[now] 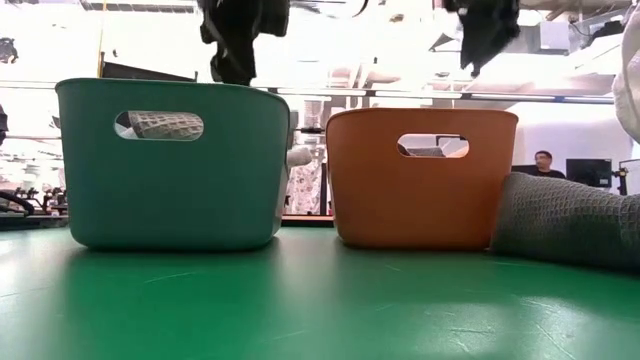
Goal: Sort towels by color in basket
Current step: Put the left gray towel into the green bin, then put the gray patterned towel into the orange bin
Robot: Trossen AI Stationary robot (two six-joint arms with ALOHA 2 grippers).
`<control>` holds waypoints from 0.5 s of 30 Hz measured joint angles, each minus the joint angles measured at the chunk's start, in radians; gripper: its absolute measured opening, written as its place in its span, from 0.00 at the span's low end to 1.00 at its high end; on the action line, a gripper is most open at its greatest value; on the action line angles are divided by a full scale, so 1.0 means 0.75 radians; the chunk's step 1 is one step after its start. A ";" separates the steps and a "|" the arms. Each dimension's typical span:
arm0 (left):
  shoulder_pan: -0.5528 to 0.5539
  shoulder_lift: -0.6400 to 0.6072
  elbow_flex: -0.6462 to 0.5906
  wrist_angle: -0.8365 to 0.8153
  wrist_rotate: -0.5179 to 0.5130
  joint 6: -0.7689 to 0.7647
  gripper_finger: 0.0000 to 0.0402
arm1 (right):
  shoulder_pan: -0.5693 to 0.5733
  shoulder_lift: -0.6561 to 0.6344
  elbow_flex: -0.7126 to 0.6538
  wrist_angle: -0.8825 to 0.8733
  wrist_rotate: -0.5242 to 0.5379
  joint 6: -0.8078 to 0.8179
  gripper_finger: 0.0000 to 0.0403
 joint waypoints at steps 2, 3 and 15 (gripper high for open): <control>-0.006 -0.001 0.046 -0.029 -0.042 0.001 0.71 | -0.043 -0.002 -0.067 0.039 -0.020 -0.002 0.76; -0.011 -0.008 0.063 -0.047 -0.079 0.001 0.71 | -0.061 -0.002 -0.101 0.062 -0.020 -0.010 0.76; -0.127 -0.301 -0.015 -0.086 -0.480 -0.164 0.71 | -0.398 0.000 -0.396 0.451 -0.120 -0.128 0.76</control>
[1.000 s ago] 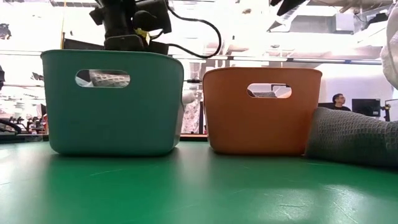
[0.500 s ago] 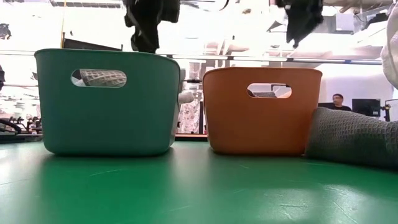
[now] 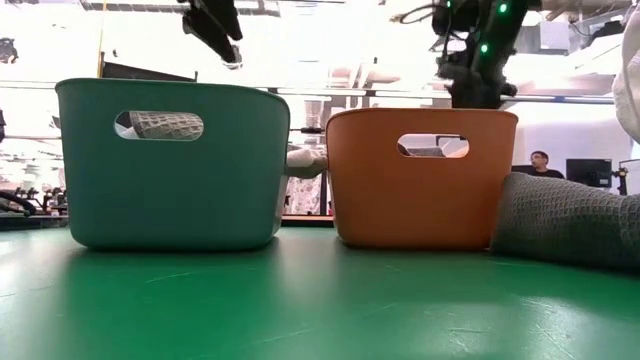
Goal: Sort towels by color in basket
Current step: Put the gray patterned towel into the orange bin
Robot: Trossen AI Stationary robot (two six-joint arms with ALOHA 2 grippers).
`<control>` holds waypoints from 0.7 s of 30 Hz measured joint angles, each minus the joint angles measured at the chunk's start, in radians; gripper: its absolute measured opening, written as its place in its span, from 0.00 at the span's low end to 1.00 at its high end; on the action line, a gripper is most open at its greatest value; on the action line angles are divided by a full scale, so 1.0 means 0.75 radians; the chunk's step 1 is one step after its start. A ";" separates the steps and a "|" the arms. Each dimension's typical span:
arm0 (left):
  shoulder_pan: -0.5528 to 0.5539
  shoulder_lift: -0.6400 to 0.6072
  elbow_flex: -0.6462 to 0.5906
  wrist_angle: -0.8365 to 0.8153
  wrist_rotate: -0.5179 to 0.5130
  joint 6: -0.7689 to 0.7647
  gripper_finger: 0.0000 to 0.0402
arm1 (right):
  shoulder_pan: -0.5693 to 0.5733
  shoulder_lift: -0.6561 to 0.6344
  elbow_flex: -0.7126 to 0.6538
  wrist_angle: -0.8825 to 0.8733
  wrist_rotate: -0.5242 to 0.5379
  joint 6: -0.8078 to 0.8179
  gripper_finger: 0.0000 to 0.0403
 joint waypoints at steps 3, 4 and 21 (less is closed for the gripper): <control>-0.030 -0.086 -0.028 -0.001 -0.053 -0.090 0.71 | -0.091 0.006 -0.026 0.034 -0.001 -0.061 0.76; -0.040 -0.111 -0.037 0.003 -0.068 -0.120 0.71 | -0.115 0.015 -0.026 0.043 -0.001 -0.078 0.76; -0.133 -0.196 -0.054 0.001 -0.231 -0.256 0.71 | -0.146 0.462 -0.027 0.114 -0.109 -0.292 0.68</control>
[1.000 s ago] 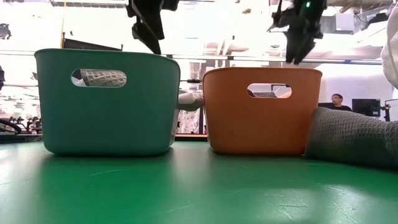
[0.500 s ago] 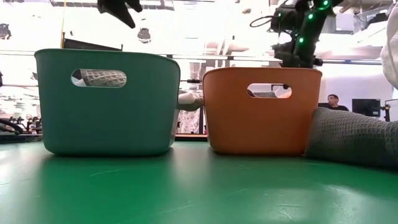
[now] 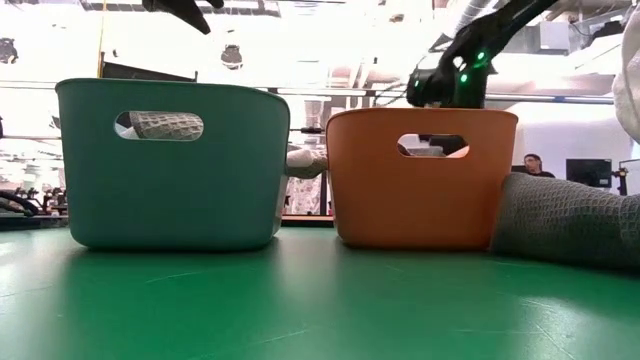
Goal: Sort towels by color in basket
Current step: Put the gray patterned towel into the orange bin
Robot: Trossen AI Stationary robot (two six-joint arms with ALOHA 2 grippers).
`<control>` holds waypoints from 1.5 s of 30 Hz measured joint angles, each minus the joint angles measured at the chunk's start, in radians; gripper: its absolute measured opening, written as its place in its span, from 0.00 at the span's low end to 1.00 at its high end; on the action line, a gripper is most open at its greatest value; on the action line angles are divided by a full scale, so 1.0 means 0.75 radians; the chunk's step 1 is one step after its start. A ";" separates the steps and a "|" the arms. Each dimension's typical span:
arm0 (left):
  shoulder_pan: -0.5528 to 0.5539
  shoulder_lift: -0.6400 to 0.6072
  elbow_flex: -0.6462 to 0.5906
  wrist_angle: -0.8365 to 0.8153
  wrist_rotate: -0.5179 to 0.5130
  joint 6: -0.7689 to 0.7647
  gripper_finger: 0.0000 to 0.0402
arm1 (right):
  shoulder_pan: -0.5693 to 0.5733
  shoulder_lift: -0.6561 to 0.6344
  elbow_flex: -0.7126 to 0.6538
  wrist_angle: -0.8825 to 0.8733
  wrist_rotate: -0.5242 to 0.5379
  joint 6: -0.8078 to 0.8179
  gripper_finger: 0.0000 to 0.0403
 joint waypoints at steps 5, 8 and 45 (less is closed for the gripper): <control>-0.018 -0.002 0.000 -0.036 -0.003 -0.021 0.71 | -0.026 0.091 0.004 -0.012 -0.014 -0.018 0.46; -0.020 -0.005 0.000 -0.085 -0.003 -0.040 0.71 | -0.036 0.106 -0.001 -0.021 -0.006 -0.044 0.24; -0.006 0.003 0.000 0.257 -0.126 0.326 0.71 | 0.466 -1.106 0.091 0.065 -0.032 0.526 0.06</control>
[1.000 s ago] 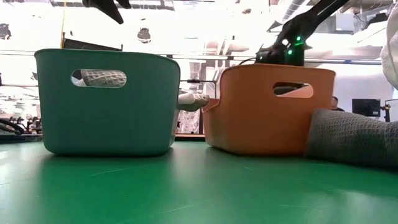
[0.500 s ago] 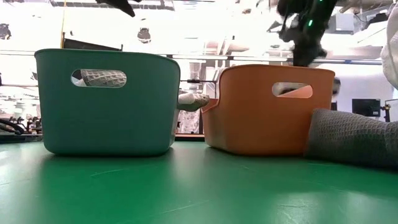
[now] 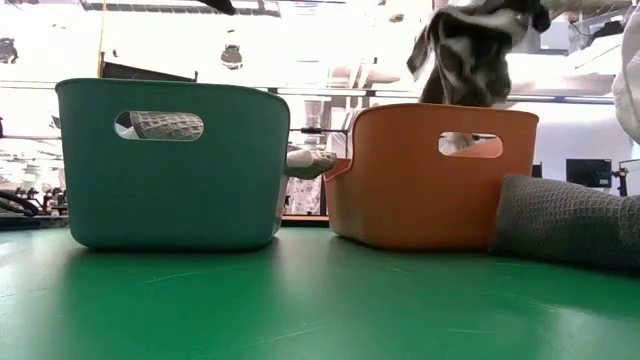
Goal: Sort towels by color in basket
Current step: Put the gray patterned towel into the orange bin
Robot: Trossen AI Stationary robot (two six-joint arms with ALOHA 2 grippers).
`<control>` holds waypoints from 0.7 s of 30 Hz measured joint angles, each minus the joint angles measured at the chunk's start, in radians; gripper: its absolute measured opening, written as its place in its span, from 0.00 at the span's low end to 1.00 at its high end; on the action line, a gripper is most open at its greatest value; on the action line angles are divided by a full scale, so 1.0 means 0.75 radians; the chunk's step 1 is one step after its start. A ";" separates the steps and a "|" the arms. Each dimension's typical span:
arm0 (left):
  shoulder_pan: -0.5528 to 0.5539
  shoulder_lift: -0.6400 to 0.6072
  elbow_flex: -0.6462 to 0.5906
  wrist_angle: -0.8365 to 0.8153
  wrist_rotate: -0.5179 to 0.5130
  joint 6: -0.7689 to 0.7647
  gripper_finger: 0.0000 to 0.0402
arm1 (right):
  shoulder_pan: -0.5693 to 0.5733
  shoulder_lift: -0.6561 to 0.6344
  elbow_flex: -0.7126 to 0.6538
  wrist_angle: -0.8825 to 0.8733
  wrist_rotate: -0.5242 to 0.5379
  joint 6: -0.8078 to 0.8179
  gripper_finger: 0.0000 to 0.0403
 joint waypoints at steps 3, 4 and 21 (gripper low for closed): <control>0.000 0.001 0.000 0.003 0.000 -0.012 0.71 | 0.044 -0.066 0.000 0.020 0.001 0.068 0.07; 0.000 0.001 0.000 0.002 0.000 -0.015 0.71 | 0.056 -0.087 0.000 0.008 0.001 0.098 0.07; 0.008 0.001 0.000 0.024 0.001 0.002 0.71 | 0.127 0.041 0.000 -0.761 0.030 0.268 0.08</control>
